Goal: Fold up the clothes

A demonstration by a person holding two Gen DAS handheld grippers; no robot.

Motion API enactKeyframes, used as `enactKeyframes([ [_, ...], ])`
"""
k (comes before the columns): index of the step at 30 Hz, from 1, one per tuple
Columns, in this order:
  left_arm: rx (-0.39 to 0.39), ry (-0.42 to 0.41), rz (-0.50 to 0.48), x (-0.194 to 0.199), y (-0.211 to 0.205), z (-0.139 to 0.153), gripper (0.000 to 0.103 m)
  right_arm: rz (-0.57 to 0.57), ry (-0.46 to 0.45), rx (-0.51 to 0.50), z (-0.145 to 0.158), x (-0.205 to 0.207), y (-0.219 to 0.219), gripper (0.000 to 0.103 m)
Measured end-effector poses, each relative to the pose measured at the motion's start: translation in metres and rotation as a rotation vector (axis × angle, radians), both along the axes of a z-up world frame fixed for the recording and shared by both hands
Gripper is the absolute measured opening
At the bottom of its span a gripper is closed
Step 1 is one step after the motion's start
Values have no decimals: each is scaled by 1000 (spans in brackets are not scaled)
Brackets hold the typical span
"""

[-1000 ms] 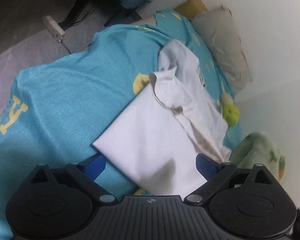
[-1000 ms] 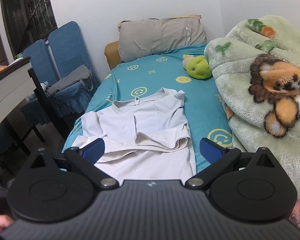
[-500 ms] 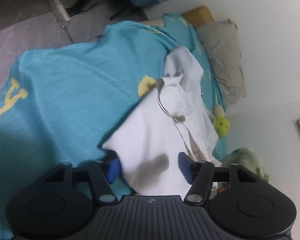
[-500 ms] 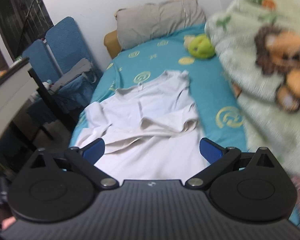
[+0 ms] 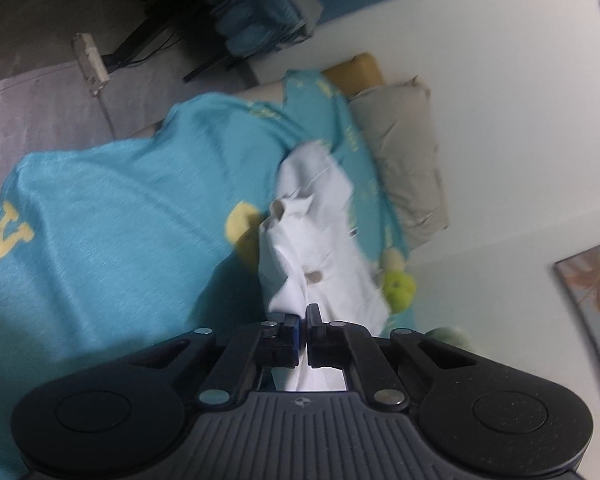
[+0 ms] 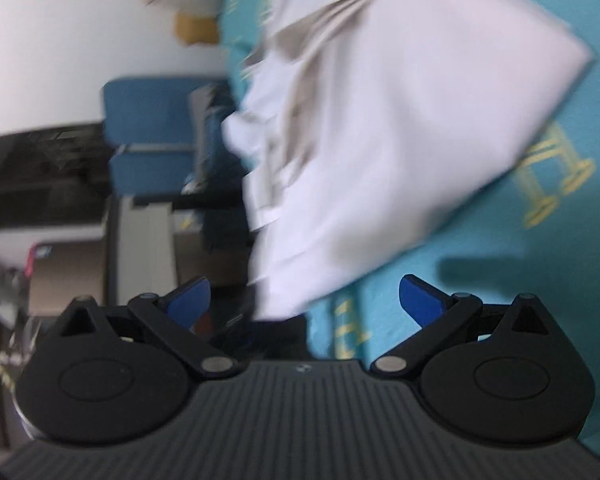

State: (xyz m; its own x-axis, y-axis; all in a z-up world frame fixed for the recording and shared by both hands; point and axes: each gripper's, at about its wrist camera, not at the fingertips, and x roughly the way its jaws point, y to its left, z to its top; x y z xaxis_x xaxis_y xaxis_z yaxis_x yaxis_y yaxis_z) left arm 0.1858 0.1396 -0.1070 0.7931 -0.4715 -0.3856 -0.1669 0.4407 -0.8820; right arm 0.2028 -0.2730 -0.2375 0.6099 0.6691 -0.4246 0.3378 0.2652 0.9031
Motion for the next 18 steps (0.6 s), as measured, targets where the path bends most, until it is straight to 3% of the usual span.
enactKeyframes([
  [2, -22, -23, 11, 1, 2, 2, 3, -71, 30, -7, -7, -4, -10, 102],
  [4, -31, -21, 16, 3, 2, 2, 3, -141, 59, -13, -14, -9, -20, 93],
  [6, -28, -3, 16, 1, 2, 0, 3, -207, 67, -10, -17, -13, -27, 74],
  [10, -55, 98, 7, 2, 7, -12, 3, -288, 69, -68, -17, -21, -33, 51],
  [12, -85, 189, -18, 8, 7, -24, 16, -305, 77, -106, -17, -24, -32, 25],
  [14, -109, 248, -46, 12, 6, -34, 44, -315, 61, -112, -16, -26, -34, 20],
  [16, -134, 306, -73, 17, 5, -43, 49, -321, 41, -119, -13, -27, -36, 15],
  [18, -106, 293, -104, 22, 0, -40, 59, -322, 16, -122, -9, -28, -39, 12],
])
